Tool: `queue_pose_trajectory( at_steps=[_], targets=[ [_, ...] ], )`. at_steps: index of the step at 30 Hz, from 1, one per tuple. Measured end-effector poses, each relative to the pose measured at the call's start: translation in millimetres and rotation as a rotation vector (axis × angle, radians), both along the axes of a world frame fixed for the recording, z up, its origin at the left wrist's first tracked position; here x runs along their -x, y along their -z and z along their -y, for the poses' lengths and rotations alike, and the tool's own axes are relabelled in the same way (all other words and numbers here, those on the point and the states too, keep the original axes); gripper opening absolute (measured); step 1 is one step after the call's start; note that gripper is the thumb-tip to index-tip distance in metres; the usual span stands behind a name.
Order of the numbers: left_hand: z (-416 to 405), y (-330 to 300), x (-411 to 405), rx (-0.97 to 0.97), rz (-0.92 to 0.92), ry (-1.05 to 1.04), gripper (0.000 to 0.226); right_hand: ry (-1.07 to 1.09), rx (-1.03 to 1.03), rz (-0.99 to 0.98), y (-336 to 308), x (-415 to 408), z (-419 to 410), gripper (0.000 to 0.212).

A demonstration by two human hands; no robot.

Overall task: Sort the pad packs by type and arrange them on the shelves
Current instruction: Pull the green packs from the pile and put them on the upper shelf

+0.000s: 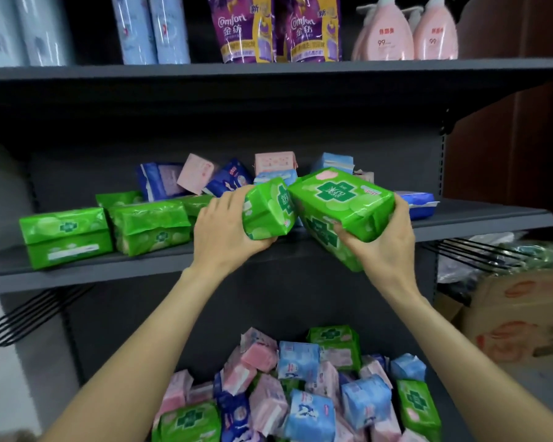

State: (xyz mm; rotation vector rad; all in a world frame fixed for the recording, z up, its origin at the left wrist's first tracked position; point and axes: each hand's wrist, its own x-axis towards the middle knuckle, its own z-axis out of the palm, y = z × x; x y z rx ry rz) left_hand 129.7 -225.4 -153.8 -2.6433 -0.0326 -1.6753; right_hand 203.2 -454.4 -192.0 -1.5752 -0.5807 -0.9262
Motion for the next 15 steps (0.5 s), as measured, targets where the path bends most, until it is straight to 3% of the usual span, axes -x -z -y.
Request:
queue_pose_trajectory(
  at_steps=[7, 11, 15],
  targets=[
    [-11.4, 47.5, 48.5, 0.208, 0.175, 0.239, 0.082, -0.021, -0.224, -0.181, 59.6, 48.3, -3.9, 0.088],
    [-18.4, 51.1, 65.3, 0.311, 0.157, 0.267, 0.089, 0.0, -0.179, -0.247, 73.6, 64.4, -5.8, 0.089],
    [-21.3, 49.3, 84.2, 0.262, 0.168, 0.268, 0.089, -0.001, -0.074, -0.254, 71.9, 78.2, -12.0, 0.082]
  ],
)
